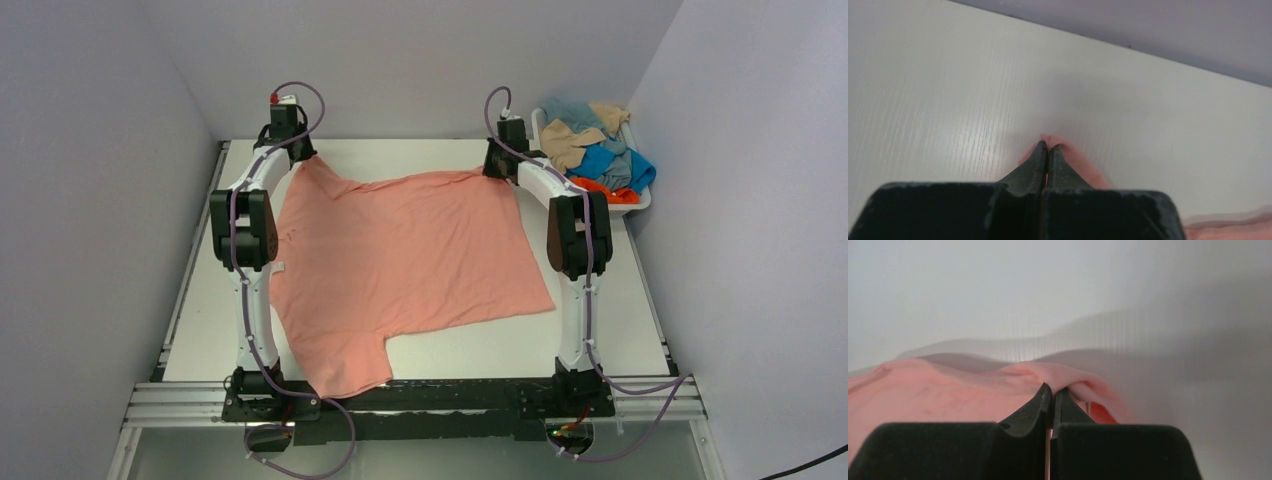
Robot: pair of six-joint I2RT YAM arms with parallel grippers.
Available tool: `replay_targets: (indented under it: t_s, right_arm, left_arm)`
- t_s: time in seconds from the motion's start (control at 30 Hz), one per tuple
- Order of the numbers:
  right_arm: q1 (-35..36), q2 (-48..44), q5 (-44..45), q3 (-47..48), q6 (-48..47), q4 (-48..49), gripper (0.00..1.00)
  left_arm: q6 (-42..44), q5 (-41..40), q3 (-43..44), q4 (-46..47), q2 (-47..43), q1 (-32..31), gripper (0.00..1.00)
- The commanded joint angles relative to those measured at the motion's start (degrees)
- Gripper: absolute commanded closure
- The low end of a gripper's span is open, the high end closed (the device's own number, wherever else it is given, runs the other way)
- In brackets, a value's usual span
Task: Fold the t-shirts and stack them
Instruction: Flatten out the tshirt, then fold the flattened tshirt in 1/3 of the way
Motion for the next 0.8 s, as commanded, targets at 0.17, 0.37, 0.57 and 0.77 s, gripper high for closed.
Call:
replay_targets:
  t_s: [0.17,0.37,0.57,0.77]
  right_arm:
    - [-0.5,-3.9,-4.6,1.1,-1.6,-1.6,1.00]
    - [-0.5,-8.5,-4.9,-2.5,-5.4,-4.8,1.00]
    - [-0.5,-11.3,-3.6,-4.0,-12.2,-7.4,1.00]
    - [-0.5,-12.2,-4.2,-2.7,-19.6,-10.7,1.00]
  left_arm:
    - [-5.5,2.9,-5.4,-0.9,-10.1,0.6,1.00]
    - [-11.0,3.8,-17.6,-5.9,-20.2,0.5,1.00]
    - [-16.5,5.0,-31.6,-6.7,-32.5,0.5,1.00]
    - [-23.8,4.1,-46.5,-8.8,-44.4,-1.6,1.00]
